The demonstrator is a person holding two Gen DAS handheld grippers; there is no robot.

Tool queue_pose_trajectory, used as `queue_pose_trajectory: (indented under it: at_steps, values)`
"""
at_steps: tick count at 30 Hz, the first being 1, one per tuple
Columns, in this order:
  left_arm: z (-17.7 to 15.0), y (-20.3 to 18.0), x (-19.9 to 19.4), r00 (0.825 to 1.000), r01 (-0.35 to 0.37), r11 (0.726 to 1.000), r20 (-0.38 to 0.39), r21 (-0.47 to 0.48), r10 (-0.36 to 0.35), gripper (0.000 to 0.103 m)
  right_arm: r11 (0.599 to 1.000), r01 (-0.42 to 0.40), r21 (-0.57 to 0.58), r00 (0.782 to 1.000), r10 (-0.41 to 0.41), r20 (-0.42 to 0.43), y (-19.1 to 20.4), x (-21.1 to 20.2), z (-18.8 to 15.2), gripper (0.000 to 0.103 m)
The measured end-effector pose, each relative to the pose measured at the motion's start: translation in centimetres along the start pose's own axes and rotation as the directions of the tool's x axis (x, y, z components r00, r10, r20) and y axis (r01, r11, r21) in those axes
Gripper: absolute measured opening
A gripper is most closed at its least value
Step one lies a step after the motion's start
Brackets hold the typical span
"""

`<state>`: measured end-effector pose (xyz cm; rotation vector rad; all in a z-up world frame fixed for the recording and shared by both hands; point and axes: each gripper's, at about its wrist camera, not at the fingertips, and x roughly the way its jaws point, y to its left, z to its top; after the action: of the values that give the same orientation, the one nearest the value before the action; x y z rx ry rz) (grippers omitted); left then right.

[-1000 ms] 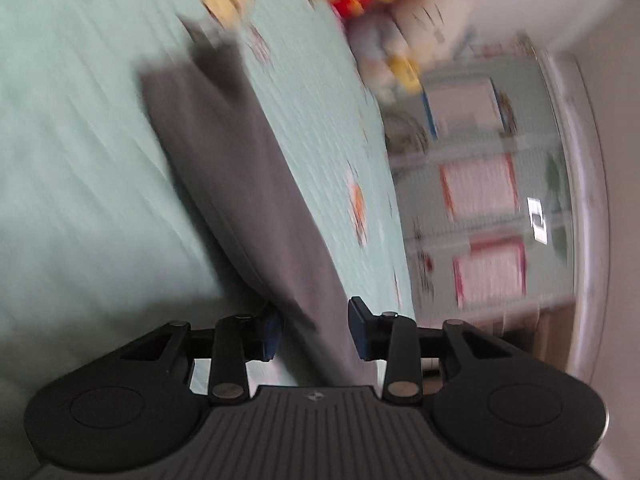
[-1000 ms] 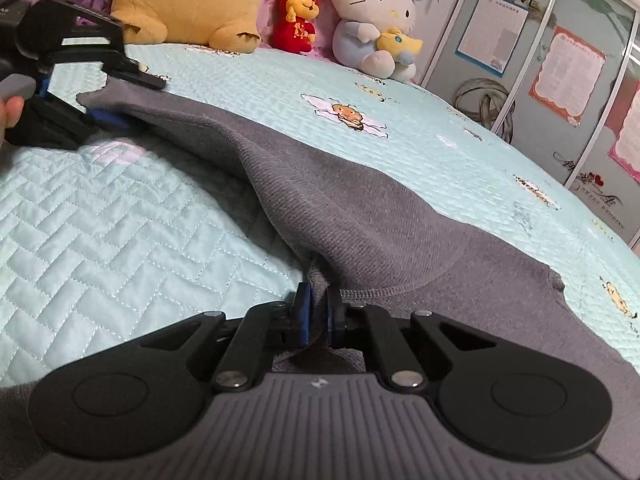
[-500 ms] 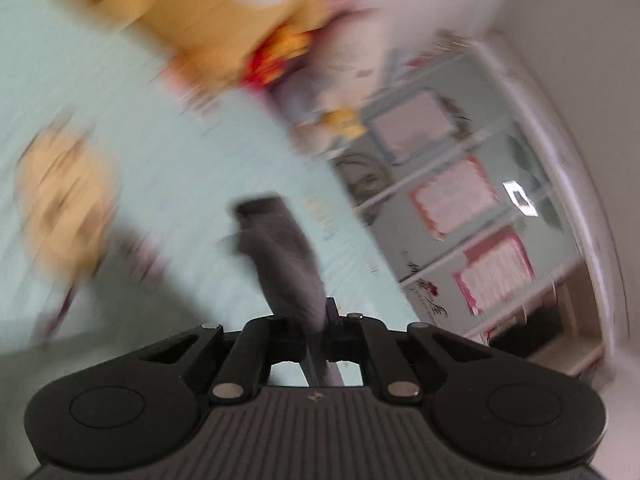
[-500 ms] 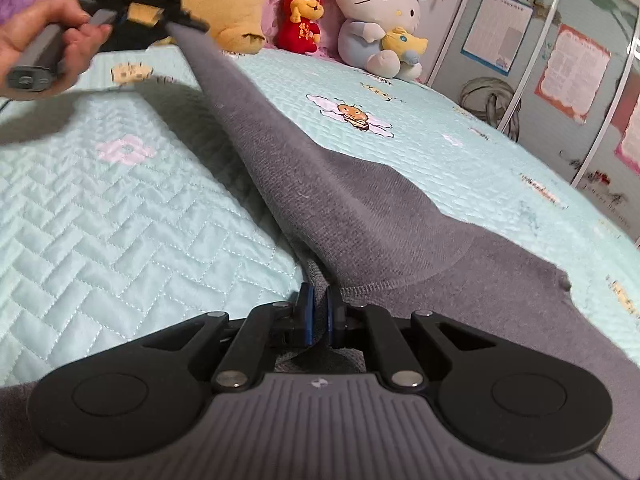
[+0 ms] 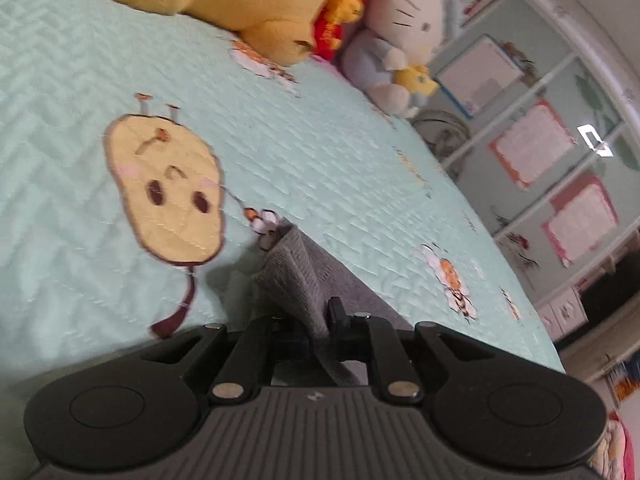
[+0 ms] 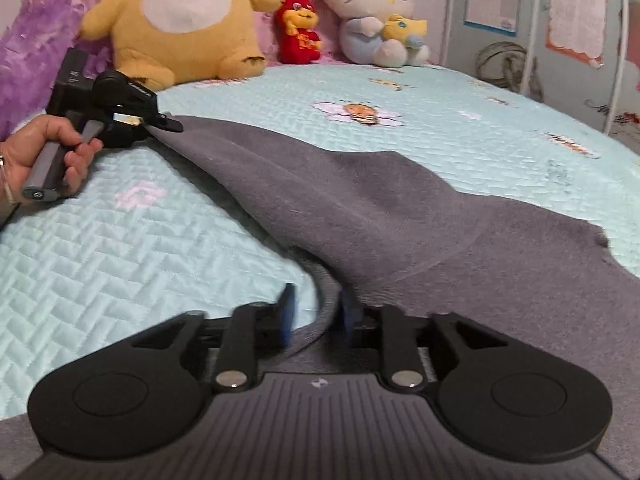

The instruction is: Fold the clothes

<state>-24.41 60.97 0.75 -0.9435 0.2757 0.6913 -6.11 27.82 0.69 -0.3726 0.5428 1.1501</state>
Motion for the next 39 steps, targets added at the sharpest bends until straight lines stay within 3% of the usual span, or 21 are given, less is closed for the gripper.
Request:
queue_pose_trajectory:
  at_steps: [3, 5, 8, 10, 12, 14, 16, 18, 19, 22, 24, 26, 30, 32, 34, 36, 39]
  values:
    - [0.7, 0.9, -2.6, 0.984, -0.094, 0.994, 0.145, -0.058, 0.102, 0.047, 0.998, -0.053, -0.022, 0.999, 0.053, -0.009, 0.3, 0.1, 0.1, 0.062]
    - [1.3, 1.0, -3.8, 0.967, -0.153, 0.987, 0.199, -0.060, 0.161, 0.048, 0.997, -0.063, -0.043, 0.998, 0.063, -0.014, 0.7, 0.1, 0.2, 0.065]
    - [1.3, -1.2, -4.7, 0.978, -0.104, 0.992, 0.191, 0.071, 0.089, 0.048, 0.995, -0.095, -0.027, 0.995, 0.094, -0.015, 0.4, -0.1, 0.2, 0.067]
    - [0.3, -4.1, -4.2, 0.993, 0.000, 0.979, 0.117, 0.203, -0.024, 0.048, 0.995, -0.100, -0.018, 0.995, 0.100, -0.015, 0.3, -0.1, 0.2, 0.067]
    - [-2.1, -7.2, -3.9, 0.989, 0.137, 0.933, 0.008, 0.333, -0.148, 0.050, 0.995, -0.096, -0.025, 0.995, 0.096, -0.016, 0.5, -0.1, 0.2, 0.067]
    - [-5.2, -10.7, -3.4, 0.971, 0.237, 0.849, -0.095, 0.473, -0.218, 0.052, 0.995, -0.084, -0.052, 0.996, 0.083, -0.021, 0.9, -0.1, 0.2, 0.067]
    - [-8.5, -13.7, -2.2, 0.964, 0.264, 0.753, -0.162, 0.602, -0.209, 0.058, 0.995, -0.080, -0.065, 0.997, 0.078, -0.026, 1.1, -0.1, 0.2, 0.067]
    - [-10.9, -15.2, -0.8, 0.975, 0.218, 0.723, -0.185, 0.656, -0.126, 0.053, 0.995, -0.079, -0.055, 0.997, 0.078, -0.029, 0.9, -0.2, 0.4, 0.066]
    - [-11.6, -15.4, -0.6, 0.975, 0.209, 0.726, -0.196, 0.655, -0.104, 0.050, 0.996, -0.070, -0.054, 0.997, 0.069, -0.028, 1.0, -0.3, 0.4, 0.065]
    - [-12.4, -15.3, -2.6, 0.958, 0.279, 0.746, -0.227, 0.605, -0.175, 0.051, 0.997, -0.031, -0.068, 0.999, 0.030, -0.020, 1.4, -0.4, 0.3, 0.063]
    - [-12.7, -14.9, -3.8, 0.944, 0.315, 0.797, -0.255, 0.516, -0.208, 0.051, 0.997, -0.001, -0.077, 1.000, 0.000, -0.018, 1.7, -0.4, 0.3, 0.053]
    - [-13.3, -14.4, -4.2, 0.915, 0.362, 0.853, -0.317, 0.376, -0.249, 0.051, 0.997, 0.023, -0.070, 1.000, -0.023, -0.004, 1.8, -0.7, 0.3, 0.041]
    - [-16.1, -12.9, -2.7, 0.850, 0.370, 0.920, -0.448, 0.131, -0.278, 0.051, 0.995, -0.033, 0.090, 0.998, 0.028, 0.048, -0.4, -2.5, 0.2, 0.040]
    - [-16.9, -12.1, -2.1, 0.850, 0.362, 0.931, -0.426, 0.045, -0.310, 0.050, 0.974, -0.069, 0.218, 0.995, 0.051, 0.087, -2.4, -3.5, -0.1, 0.041]
    - [-17.2, -11.8, -1.8, 0.860, 0.371, 0.929, -0.378, 0.003, -0.342, 0.051, 0.925, -0.118, 0.360, 0.989, 0.075, 0.129, -5.0, -4.2, -0.6, 0.041]
    - [-17.3, -11.9, -1.1, 0.869, 0.370, 0.929, -0.351, -0.004, -0.348, 0.051, 0.862, -0.148, 0.485, 0.984, 0.079, 0.161, -7.3, -4.3, -1.2, 0.041]
    - [-17.7, -13.1, -0.9, 0.877, 0.375, 0.925, -0.345, 0.059, -0.334, 0.056, 0.758, -0.203, 0.620, 0.976, 0.102, 0.195, -9.7, -3.5, -2.5, 0.040]
